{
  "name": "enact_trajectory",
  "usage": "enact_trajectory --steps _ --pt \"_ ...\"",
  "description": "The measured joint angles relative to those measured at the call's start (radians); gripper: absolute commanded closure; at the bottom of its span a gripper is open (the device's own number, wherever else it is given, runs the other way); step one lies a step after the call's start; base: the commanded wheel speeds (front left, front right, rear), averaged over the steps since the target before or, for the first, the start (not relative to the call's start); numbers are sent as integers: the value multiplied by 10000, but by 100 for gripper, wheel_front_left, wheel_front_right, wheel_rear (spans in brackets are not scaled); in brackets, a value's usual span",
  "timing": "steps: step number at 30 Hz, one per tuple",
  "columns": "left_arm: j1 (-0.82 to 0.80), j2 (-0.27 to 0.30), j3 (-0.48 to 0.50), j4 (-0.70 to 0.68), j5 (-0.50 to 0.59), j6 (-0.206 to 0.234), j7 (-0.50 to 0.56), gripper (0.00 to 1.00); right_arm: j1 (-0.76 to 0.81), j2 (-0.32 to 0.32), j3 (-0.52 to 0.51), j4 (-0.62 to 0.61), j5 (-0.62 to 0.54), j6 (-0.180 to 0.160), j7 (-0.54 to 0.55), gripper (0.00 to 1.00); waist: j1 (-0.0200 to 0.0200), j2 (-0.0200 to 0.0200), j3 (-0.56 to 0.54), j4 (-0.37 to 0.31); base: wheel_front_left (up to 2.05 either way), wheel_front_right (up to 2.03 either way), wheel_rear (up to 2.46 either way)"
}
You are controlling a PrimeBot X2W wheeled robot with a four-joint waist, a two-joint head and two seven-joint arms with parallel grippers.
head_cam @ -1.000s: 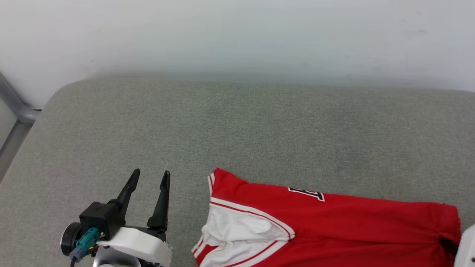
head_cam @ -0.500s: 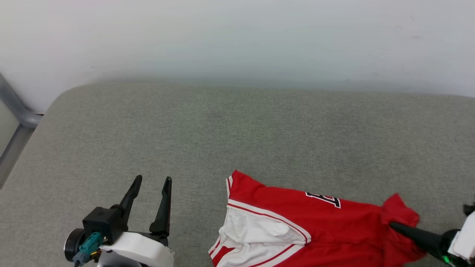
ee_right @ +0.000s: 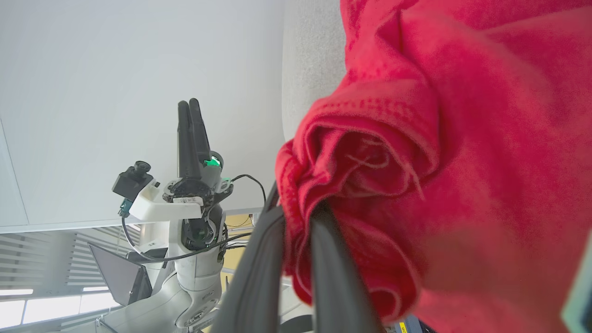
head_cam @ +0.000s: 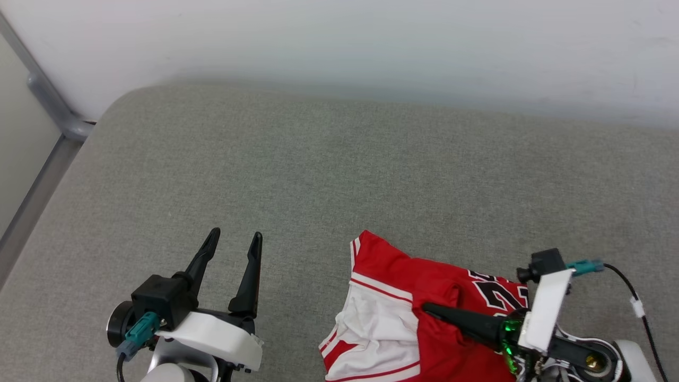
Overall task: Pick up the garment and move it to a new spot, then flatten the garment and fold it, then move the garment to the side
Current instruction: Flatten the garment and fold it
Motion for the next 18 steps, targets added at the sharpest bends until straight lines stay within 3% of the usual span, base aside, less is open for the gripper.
enact_trajectory --steps 5,6,7,8,13,18 --pt "-210 -188 2 113 31 -121 -2 0 -422 12 1212 326 -186 0 -1020 100 0 0 388 211 0 0 0" --pt "-255 -228 8 144 50 -130 -2 0 -488 12 1379 401 -307 -2 -1147 93 0 -1 458 248 0 0 0" --pt "-280 -259 17 186 69 -157 -2 0 -527 10 1455 435 -403 0 -1407 60 0 0 513 281 0 0 0" --pt "-284 -274 29 221 84 -186 -4 0 -574 10 1532 476 -470 0 -1649 0 0 0 557 305 0 0 0" --pt "-296 -414 150 378 84 -293 -4 0 -617 4 2052 336 -945 -2 -2117 0 0 -1 615 287 0 0 0" --pt "-293 -491 222 487 96 -380 -6 0 -565 -504 2708 -717 -2222 0 -3033 0 0 -1 478 150 0 0 0"
